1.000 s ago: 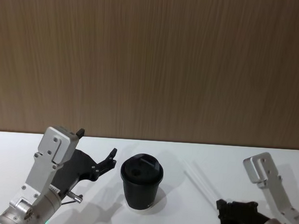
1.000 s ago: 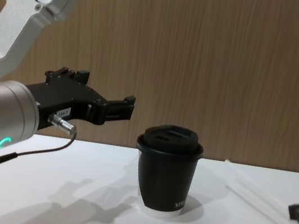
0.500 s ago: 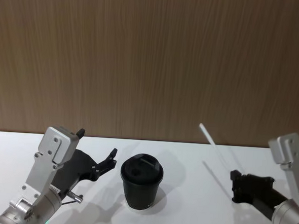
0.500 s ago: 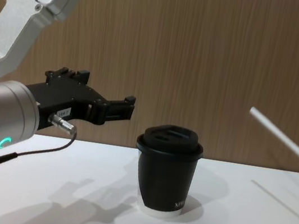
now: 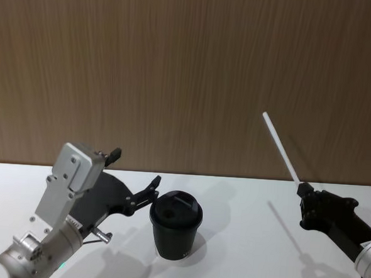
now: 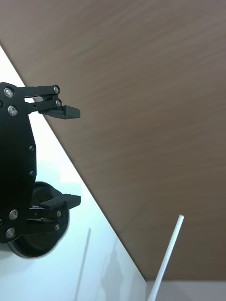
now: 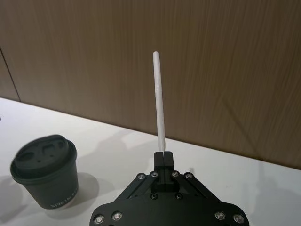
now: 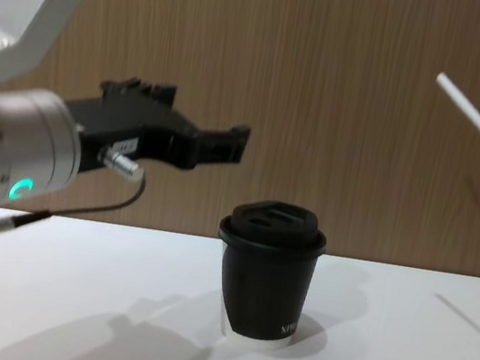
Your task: Pick up the straw with one hand, pass it to the other hand, and insert it into the cup.
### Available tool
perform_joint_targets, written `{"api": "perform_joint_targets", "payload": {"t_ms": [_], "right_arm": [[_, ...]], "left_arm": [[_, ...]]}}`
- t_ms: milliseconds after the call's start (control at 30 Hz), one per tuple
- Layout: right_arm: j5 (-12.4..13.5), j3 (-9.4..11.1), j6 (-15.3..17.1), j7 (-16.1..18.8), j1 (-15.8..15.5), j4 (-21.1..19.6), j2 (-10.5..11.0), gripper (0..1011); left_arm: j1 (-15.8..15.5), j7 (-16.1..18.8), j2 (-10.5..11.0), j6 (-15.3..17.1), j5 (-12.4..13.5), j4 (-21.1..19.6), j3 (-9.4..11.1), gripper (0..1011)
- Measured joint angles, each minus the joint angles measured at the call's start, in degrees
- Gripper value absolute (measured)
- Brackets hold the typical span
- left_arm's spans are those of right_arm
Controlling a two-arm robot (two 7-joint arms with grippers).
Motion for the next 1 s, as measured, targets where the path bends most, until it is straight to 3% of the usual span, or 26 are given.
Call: {"api": "perform_joint_targets", "payload": {"t_ms": [533,1000], "right_arm": [[6.9,3.5,-4.0,3.8,-5.1,-6.1,-0.6,0],[11.9,4.3,-4.5,6.8,-7.9,-8.9,-0.7,0]], "left_arm": [[-1.4,-7.0,0.5,1.9,-5.2,-5.5,-1.2,1003],[-0.7,-12.8,-0.7,2.6,-14.4,-6.7,-4.5,1003]]}}
